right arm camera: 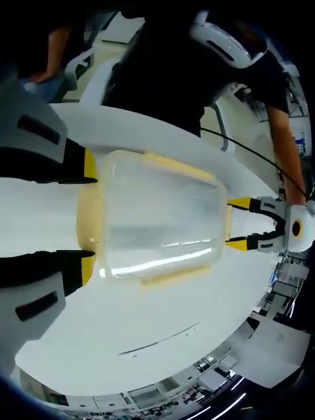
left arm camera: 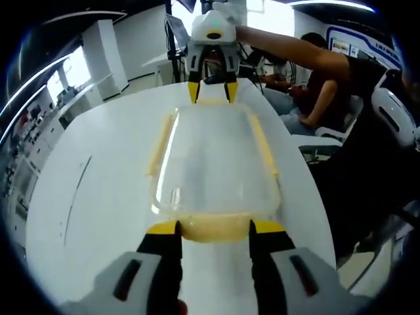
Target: Snap each plastic latch of the storage box into its locked position after aligning the lid with the box until every specified latch is closed and the lid sits flush.
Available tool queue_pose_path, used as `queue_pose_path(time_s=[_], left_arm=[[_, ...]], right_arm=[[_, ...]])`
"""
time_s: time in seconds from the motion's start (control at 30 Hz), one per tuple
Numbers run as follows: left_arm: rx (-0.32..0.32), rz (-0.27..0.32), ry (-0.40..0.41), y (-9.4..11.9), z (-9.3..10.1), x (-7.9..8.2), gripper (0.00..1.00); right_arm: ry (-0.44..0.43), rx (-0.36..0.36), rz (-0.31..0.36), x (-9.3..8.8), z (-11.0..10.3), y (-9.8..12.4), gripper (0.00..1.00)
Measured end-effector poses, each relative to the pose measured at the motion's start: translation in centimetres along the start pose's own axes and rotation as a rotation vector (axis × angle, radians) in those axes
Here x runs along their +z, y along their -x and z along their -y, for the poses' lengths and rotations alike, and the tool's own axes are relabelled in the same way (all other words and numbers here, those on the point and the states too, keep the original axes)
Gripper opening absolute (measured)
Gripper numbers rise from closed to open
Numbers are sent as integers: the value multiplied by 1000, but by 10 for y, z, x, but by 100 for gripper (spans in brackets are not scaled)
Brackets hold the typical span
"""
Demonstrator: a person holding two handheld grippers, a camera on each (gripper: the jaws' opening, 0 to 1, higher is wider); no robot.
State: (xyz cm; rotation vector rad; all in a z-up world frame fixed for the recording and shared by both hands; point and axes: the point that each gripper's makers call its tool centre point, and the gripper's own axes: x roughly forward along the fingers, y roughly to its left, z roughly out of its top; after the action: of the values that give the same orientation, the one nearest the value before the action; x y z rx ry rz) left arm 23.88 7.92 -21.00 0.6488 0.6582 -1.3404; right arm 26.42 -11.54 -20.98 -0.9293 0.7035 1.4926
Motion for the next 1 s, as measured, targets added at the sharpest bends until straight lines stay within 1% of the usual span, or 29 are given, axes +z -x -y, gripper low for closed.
queue_pose_path(time_s=[0.1, 0.3, 0.43, 0.6, 0.77, 0.83, 0.9, 1.0], left_arm=[[6, 0, 2, 6, -1, -4, 39], [10, -7, 4, 12, 7, -11, 39], [5, -16, 10, 19, 3, -21, 39], [1, -17, 24, 25, 6, -31, 39], [2, -9, 31, 33, 9, -41, 39], [4, -9, 31, 35, 8, -43, 39], [6, -14, 33, 33, 17, -45, 39], [12, -20, 35, 36, 19, -49, 39]], right_arm=[[8, 0, 7, 6, -4, -4, 38], [13, 5, 15, 20, -6, -13, 38], [11, 12, 10, 31, -7, -20, 38], [17, 21, 5, 40, -7, -26, 38], [25, 24, 21, 53, -6, -31, 38], [30, 26, 17, 54, -4, -33, 38], [35, 31, 12, 56, -4, -35, 38], [43, 33, 5, 58, -4, -39, 38]])
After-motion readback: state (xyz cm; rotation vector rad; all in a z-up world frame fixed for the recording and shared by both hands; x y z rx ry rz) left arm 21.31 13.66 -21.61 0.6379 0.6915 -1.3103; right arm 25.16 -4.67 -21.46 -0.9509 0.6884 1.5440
